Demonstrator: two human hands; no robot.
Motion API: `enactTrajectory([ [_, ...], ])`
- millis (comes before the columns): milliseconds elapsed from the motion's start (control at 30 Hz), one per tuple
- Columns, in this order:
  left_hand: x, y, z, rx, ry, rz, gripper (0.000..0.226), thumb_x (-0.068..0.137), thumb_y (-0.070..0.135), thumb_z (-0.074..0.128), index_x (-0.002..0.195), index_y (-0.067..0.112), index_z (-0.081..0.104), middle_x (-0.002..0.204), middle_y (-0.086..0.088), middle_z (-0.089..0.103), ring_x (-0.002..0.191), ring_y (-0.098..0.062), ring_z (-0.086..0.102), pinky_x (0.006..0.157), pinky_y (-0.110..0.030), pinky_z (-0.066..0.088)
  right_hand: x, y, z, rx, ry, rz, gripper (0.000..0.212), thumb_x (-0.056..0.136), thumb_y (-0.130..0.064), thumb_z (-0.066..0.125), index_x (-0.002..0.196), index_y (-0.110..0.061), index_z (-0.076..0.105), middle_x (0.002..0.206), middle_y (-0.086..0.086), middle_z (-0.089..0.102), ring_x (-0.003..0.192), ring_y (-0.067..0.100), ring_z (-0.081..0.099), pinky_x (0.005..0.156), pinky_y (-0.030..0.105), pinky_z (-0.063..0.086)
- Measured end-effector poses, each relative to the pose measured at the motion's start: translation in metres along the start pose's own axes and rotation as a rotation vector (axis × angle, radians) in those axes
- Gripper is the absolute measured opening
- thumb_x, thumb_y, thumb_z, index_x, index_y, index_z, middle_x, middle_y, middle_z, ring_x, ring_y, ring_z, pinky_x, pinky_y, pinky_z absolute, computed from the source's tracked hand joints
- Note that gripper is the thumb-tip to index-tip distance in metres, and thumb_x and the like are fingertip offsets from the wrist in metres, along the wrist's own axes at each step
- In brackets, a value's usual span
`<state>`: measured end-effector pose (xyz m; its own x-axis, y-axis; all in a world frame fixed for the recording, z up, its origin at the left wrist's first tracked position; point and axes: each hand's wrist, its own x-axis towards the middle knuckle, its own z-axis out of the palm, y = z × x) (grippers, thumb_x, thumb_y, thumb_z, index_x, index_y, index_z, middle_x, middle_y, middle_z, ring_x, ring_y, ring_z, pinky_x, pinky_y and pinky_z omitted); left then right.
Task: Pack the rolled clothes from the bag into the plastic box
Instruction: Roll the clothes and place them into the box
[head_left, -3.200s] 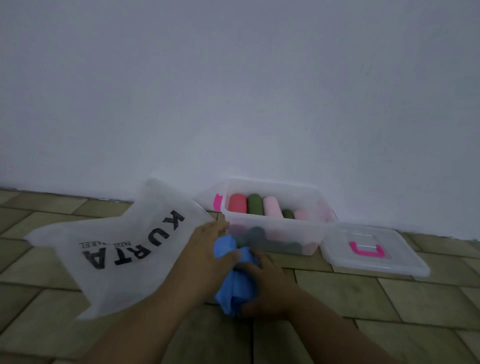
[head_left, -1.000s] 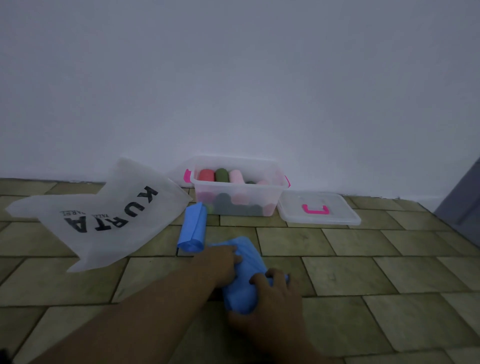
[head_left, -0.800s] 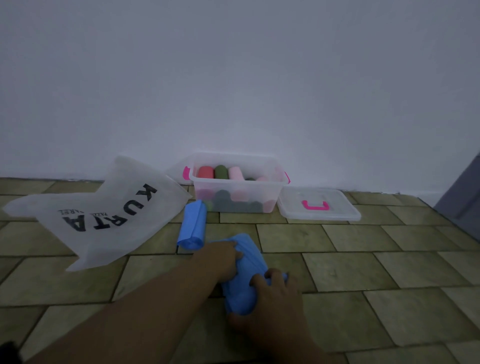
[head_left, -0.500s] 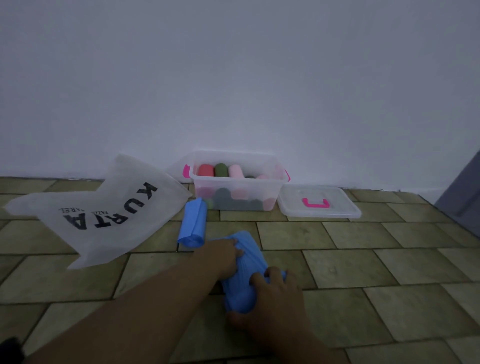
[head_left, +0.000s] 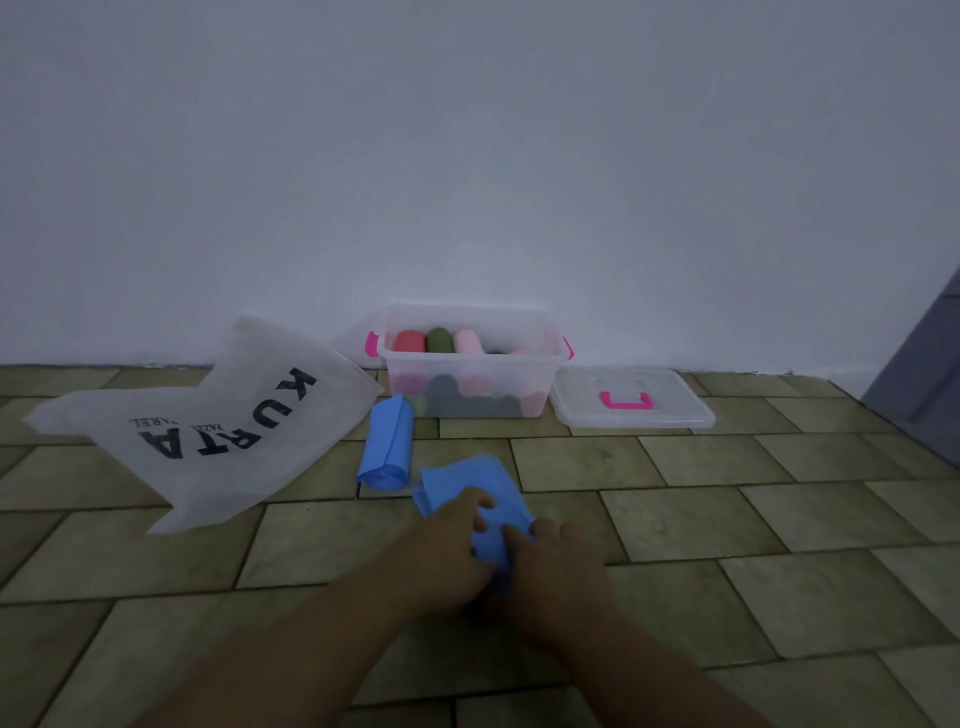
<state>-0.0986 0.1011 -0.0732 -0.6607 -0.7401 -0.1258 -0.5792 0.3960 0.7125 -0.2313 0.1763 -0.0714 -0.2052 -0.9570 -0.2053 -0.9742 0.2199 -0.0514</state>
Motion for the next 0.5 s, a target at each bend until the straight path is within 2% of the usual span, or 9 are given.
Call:
enactTrajectory([
  [100, -0.008, -0.007, 0.016, 0.094, 0.029, 0.066, 0.044, 0.079, 0.033, 0.066, 0.114, 0.043, 0.041, 0.12, 0.014, 0.049, 0.096, -0.002, 0.049, 0.073, -0.014, 0.038, -0.004, 0.012, -0.007, 0.093, -0.038, -0.063, 0.093, 0.071, -0.072, 0.056, 0.145, -0.029, 0.021, 0.146, 0.005, 0.033, 0.127, 0.026, 0.037, 0.104, 0.04, 0.033],
  [133, -0.008, -0.008, 0.017, 0.125, 0.043, 0.084, 0.04, 0.079, 0.034, 0.066, 0.112, 0.041, 0.044, 0.118, 0.014, 0.049, 0.095, -0.001, 0.047, 0.071, -0.013, 0.036, -0.007, 0.018, -0.011, 0.175, -0.047, -0.088, 0.09, 0.071, -0.068, 0.06, 0.144, -0.031, 0.023, 0.148, 0.001, 0.032, 0.129, 0.023, 0.037, 0.105, 0.038, 0.033],
  [200, -0.007, -0.01, 0.015, 0.136, 0.034, 0.082, 0.034, 0.082, 0.035, 0.064, 0.112, 0.037, 0.048, 0.119, 0.011, 0.052, 0.096, -0.001, 0.048, 0.074, -0.015, 0.038, -0.01, 0.03, -0.015, 0.336, -0.01, -0.123, 0.062, 0.08, -0.043, 0.065, 0.135, -0.039, 0.037, 0.146, -0.008, 0.035, 0.127, 0.016, 0.04, 0.103, 0.032, 0.036],
  [267, -0.004, -0.009, 0.009, 0.147, -0.001, 0.065, 0.028, 0.086, 0.033, 0.06, 0.112, 0.035, 0.05, 0.12, 0.009, 0.055, 0.097, -0.004, 0.05, 0.081, -0.021, 0.043, -0.013, 0.04, -0.013, 0.385, 0.051, -0.117, 0.04, 0.087, -0.021, 0.058, 0.119, -0.044, 0.048, 0.14, -0.011, 0.041, 0.119, 0.013, 0.046, 0.093, 0.025, 0.041],
  [367, 0.0, -0.001, -0.002, 0.346, -0.004, 0.065, 0.026, 0.089, 0.036, 0.055, 0.115, 0.033, 0.055, 0.119, 0.006, 0.055, 0.097, -0.009, 0.052, 0.081, -0.025, 0.042, -0.01, 0.044, -0.007, 0.435, 0.088, -0.077, 0.031, 0.092, -0.021, 0.053, 0.114, -0.043, 0.053, 0.134, -0.01, 0.046, 0.113, 0.012, 0.048, 0.088, 0.022, 0.039],
  [433, 0.0, 0.002, -0.003, 0.505, 0.07, 0.133, 0.034, 0.089, 0.04, 0.051, 0.122, 0.032, 0.053, 0.124, 0.006, 0.049, 0.101, -0.012, 0.051, 0.083, -0.027, 0.042, -0.004, 0.043, -0.006, 0.464, 0.074, -0.076, 0.029, 0.093, -0.023, 0.052, 0.116, -0.04, 0.055, 0.132, -0.008, 0.049, 0.112, 0.011, 0.049, 0.089, 0.023, 0.04],
  [500, -0.004, -0.001, 0.004, 0.535, 0.111, 0.221, 0.046, 0.084, 0.046, 0.054, 0.128, 0.034, 0.045, 0.125, 0.008, 0.042, 0.105, -0.012, 0.046, 0.085, -0.026, 0.039, 0.002, 0.043, -0.007, 0.489, 0.053, -0.074, 0.028, 0.094, -0.024, 0.051, 0.117, -0.038, 0.056, 0.13, -0.004, 0.053, 0.108, 0.011, 0.051, 0.087, 0.023, 0.041],
])
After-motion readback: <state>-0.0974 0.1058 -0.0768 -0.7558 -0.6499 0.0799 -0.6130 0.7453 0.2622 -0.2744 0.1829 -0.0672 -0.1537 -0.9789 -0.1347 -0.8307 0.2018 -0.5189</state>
